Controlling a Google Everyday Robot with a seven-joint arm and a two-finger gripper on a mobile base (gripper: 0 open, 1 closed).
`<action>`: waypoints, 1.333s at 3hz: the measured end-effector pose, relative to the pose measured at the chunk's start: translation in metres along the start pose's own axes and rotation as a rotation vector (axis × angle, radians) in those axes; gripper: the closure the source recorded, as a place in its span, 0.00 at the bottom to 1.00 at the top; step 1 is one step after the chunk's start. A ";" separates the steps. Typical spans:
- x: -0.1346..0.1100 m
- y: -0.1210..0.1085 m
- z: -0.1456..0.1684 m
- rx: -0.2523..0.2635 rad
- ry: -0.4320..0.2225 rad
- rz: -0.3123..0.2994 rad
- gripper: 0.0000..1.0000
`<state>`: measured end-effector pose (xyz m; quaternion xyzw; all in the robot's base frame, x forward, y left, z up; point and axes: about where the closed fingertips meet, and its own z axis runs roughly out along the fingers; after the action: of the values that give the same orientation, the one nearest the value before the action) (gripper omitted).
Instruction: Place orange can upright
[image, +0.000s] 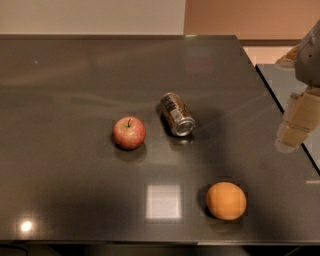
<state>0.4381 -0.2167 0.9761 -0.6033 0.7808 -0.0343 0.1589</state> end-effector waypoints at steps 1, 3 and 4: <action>0.000 0.000 0.000 0.000 0.000 0.000 0.00; -0.035 -0.045 0.029 -0.031 0.049 0.086 0.00; -0.059 -0.074 0.059 -0.061 0.073 0.190 0.00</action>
Offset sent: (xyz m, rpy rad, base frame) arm 0.0452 0.0251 -0.0057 -0.0483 0.0723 -0.0621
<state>0.5375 -0.1727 0.9511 -0.5294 0.8404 -0.0172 0.1143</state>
